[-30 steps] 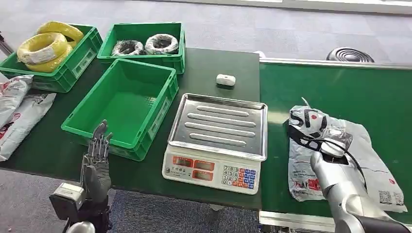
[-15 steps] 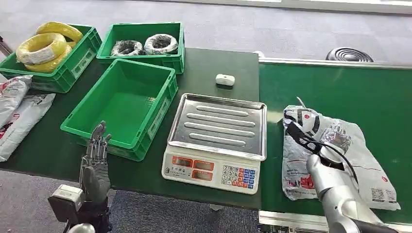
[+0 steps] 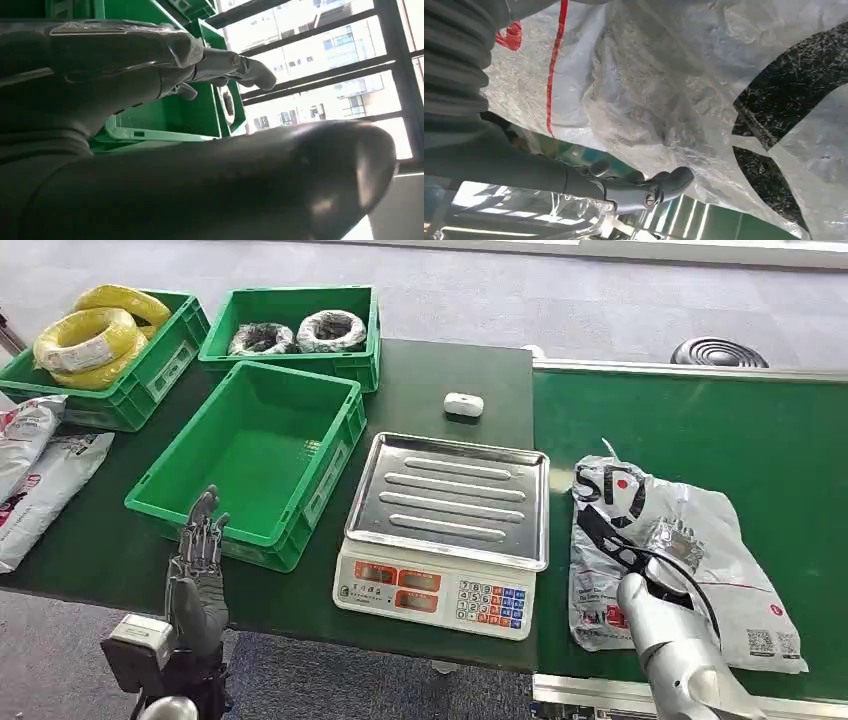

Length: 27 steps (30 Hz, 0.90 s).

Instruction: Moved the parcel from conveyor to table for the left to box.

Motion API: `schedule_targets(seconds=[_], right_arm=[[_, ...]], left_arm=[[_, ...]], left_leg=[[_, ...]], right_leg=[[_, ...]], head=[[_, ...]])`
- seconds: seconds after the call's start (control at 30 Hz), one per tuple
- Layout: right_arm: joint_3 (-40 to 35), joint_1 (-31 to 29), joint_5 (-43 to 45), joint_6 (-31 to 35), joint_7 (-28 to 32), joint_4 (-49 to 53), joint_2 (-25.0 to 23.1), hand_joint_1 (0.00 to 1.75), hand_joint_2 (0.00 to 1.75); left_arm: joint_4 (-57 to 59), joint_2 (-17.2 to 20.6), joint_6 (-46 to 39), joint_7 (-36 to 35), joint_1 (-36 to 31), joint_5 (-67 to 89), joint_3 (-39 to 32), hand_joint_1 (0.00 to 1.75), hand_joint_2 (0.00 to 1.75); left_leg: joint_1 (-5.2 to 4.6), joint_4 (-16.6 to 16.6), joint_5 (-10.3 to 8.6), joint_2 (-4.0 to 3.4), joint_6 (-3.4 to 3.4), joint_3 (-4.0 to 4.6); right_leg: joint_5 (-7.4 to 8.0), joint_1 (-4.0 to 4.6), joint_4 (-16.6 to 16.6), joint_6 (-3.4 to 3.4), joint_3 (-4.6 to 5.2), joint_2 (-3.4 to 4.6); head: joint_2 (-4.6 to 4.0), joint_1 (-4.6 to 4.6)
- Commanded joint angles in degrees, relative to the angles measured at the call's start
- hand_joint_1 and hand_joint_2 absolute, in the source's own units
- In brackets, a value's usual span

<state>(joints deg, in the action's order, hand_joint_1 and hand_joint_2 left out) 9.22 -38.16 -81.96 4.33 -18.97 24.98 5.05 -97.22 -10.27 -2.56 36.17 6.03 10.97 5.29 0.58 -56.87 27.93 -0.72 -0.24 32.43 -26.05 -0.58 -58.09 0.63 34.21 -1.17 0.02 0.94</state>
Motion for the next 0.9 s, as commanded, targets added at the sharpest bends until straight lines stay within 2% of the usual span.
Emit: schedule_targets(seconds=[0.03,0.27,0.37,0.6,0.63,0.67,0.9], right_arm=[[2.00,-0.74,0.17,-0.46,0.35,-0.55,-0.89,0.00,1.75],[2.46,-0.48,0.28,-1.32,0.37,-0.16,-1.01,0.00,1.75],[3.78,1.05,1.21,-2.03,2.34,1.32,-1.90,0.00,1.75],[4.62,3.20,1.03,-0.26,3.27,5.04,-3.32,0.03,1.75],[4.99,3.21,1.24,0.03,3.62,5.44,-3.60,1.68,1.75],[4.65,3.29,0.93,0.82,4.05,6.11,-3.91,1.75,1.75],[4.01,3.69,0.39,1.40,4.70,8.43,-5.18,1.75,1.75]], left_arm=[[1.59,0.41,0.18,-0.31,-0.64,0.05,-0.87,0.00,0.00],[2.00,0.33,0.41,-0.38,-0.88,0.08,-0.84,0.00,0.00],[2.51,0.23,0.56,-0.43,-1.45,0.21,-0.84,0.00,0.00],[1.07,0.48,0.31,-0.52,-0.77,0.33,-1.45,0.00,0.00],[0.78,0.38,0.33,-0.62,-0.67,0.43,-1.61,0.00,0.00],[0.45,0.36,0.29,-0.76,-0.60,0.58,-1.79,0.00,0.00],[-0.58,0.11,0.11,-0.90,0.46,0.81,-2.42,0.00,0.00]], left_leg=[[-0.02,0.11,0.00,0.01,0.02,-0.15],[-0.02,0.09,0.00,0.02,0.01,-0.12],[0.00,0.08,-0.01,0.06,0.00,-0.09],[0.01,0.12,0.00,0.00,0.00,-0.15],[-0.01,0.08,0.01,0.00,0.01,-0.11],[-0.01,0.04,0.00,-0.01,0.01,-0.05],[-0.01,0.05,0.01,-0.07,0.00,-0.06]], right_leg=[[0.02,-0.02,0.11,-0.03,-0.13,0.13],[0.02,-0.02,0.08,-0.03,-0.10,0.12],[0.01,0.00,0.08,-0.03,-0.09,0.05],[0.02,0.00,0.12,-0.04,-0.13,0.13],[0.01,-0.01,0.07,-0.03,-0.09,0.11],[0.01,-0.01,0.03,-0.02,-0.03,0.08],[0.01,-0.01,0.04,-0.03,-0.03,0.16]], head=[[0.00,0.00],[0.00,0.00],[0.00,0.00],[0.00,0.00],[0.00,0.00],[0.00,0.00],[0.00,0.00]])
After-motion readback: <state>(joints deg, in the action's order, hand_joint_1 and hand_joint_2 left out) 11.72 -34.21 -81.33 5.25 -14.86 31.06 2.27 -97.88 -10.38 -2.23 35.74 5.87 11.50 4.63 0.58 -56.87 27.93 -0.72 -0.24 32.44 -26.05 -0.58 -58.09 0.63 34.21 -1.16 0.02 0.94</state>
